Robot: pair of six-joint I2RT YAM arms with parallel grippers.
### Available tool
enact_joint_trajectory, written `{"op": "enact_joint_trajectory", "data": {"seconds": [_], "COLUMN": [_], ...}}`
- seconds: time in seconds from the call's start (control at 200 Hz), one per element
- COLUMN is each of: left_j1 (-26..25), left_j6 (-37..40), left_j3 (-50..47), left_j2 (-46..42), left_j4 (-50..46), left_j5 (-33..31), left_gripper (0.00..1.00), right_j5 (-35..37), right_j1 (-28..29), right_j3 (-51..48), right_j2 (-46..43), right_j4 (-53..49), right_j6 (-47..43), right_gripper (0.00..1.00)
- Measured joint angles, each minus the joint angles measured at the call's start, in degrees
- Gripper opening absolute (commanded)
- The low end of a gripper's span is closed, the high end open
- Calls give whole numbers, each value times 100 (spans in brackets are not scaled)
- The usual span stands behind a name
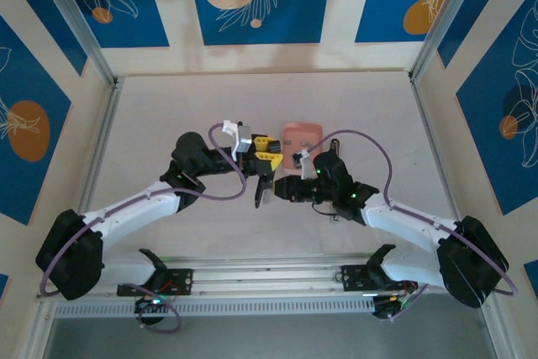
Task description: Load the staples into the stapler
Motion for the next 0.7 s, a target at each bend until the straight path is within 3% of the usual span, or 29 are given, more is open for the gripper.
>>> {"op": "enact_joint_trajectory", "data": {"seconds": [0.48,0.7], "left_j1": [-17,-20], "left_j6": [778,911], "left_j3": [-66,-94], "left_j2": [-634,-490], "left_j4": [-1045,-1132], "left_j5": [-931,-946], "left_gripper": [3,2], "right_j5": [501,234], "right_j1": [-76,-254], "right_j3": [0,0], "right_j2": [-876,-1386], "right_j4": [-376,-485], "right_j6": [-1738,-3497], "right_gripper": [51,60]}}
